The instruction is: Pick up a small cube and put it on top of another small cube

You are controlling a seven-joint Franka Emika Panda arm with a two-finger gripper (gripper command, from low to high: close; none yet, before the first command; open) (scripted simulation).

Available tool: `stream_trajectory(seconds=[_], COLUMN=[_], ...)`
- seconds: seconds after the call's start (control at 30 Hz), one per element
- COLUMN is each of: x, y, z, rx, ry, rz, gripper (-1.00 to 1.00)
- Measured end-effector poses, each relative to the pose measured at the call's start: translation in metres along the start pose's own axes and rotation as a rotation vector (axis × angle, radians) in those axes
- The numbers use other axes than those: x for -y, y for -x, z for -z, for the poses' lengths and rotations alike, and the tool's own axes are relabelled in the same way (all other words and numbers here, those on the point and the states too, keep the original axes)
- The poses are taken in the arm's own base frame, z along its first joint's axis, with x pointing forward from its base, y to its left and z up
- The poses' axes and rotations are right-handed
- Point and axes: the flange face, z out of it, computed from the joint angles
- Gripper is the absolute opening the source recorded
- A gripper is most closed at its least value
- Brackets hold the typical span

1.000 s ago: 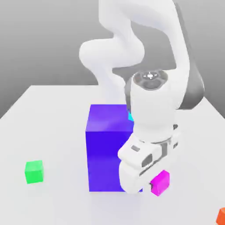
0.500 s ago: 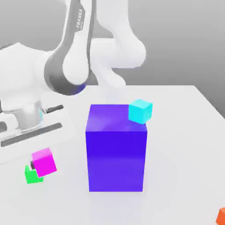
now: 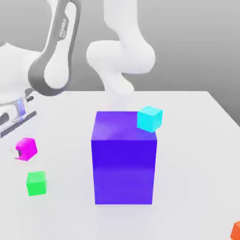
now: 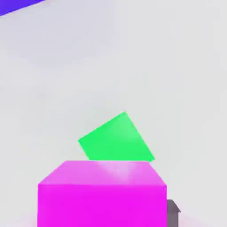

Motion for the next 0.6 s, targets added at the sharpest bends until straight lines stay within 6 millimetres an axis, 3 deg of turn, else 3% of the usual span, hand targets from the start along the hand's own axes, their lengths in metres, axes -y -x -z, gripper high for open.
stream_trajectory(seconds=[0.13, 0.5, 0.53, 0.6], x=[0.006, 0.005, 0.005, 0.005], y=[-0.015, -0.012, -0.011, -0.011], z=[-0.006, -0.062, -0.066, -0.066], rx=[0.022, 0.024, 0.025, 0.025], ry=[0.027, 0.028, 0.027, 0.027], rz=[0.148, 0.153, 0.152, 0.152], gripper=[-1.00, -1.00, 1.00, 1.00])
